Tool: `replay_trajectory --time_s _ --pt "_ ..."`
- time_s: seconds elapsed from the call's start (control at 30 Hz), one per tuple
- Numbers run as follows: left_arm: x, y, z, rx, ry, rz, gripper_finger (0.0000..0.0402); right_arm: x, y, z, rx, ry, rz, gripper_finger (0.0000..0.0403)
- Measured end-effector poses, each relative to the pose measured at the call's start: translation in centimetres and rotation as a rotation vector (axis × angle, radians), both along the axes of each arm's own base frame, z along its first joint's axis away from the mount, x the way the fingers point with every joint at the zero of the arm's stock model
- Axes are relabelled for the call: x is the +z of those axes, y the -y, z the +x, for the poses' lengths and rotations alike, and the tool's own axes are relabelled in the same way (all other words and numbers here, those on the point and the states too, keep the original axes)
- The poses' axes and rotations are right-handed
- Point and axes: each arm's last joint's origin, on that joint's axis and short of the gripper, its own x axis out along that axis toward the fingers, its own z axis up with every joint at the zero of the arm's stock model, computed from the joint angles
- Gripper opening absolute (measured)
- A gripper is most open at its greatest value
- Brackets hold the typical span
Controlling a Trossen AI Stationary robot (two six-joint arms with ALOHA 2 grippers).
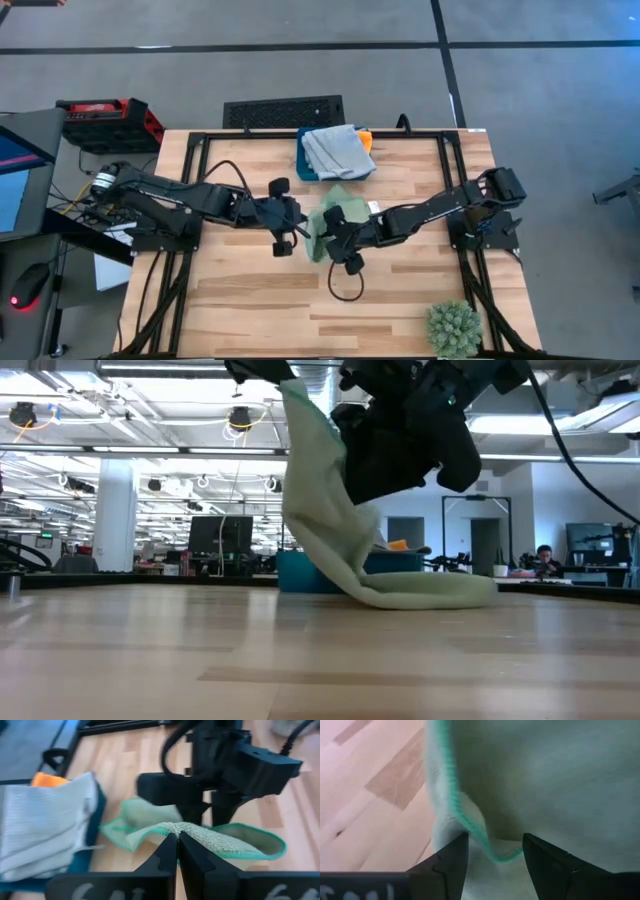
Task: Fold microfiber towels
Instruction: Fold the green microfiber cloth
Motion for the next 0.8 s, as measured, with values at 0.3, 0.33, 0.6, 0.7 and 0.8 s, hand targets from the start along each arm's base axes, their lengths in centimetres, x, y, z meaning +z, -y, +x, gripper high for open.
replay_trajectory --time_s 0.3,0.33,0.6,0.7,0.8 --pt "2.6 -0.7 -0.9 0.125 -0.046 0.134 0.0 -0.4 -0.5 -0.5 0.016 -0.059 -0.015 0.021" --pt "2.9 -0.7 -1.0 0.135 -0.037 0.141 0.0 -0.4 -0.5 -0.5 0.016 -0.059 -0.015 0.021" --pt "5.3 -0.6 -1.1 0.134 0.013 0.205 0.0 -0.4 -0.1 -0.5 -0.055 -0.058 0.046 0.021" --pt "6.2 -0.6 -1.3 0.143 0.028 0.231 0.0 -0.4 -0.1 -0.5 -0.049 -0.058 0.042 0.021" --pt "7.4 -0.5 -1.6 0.149 0.049 0.252 0.0 -0.4 -0.1 -0.5 -0.043 -0.059 0.036 0.021"
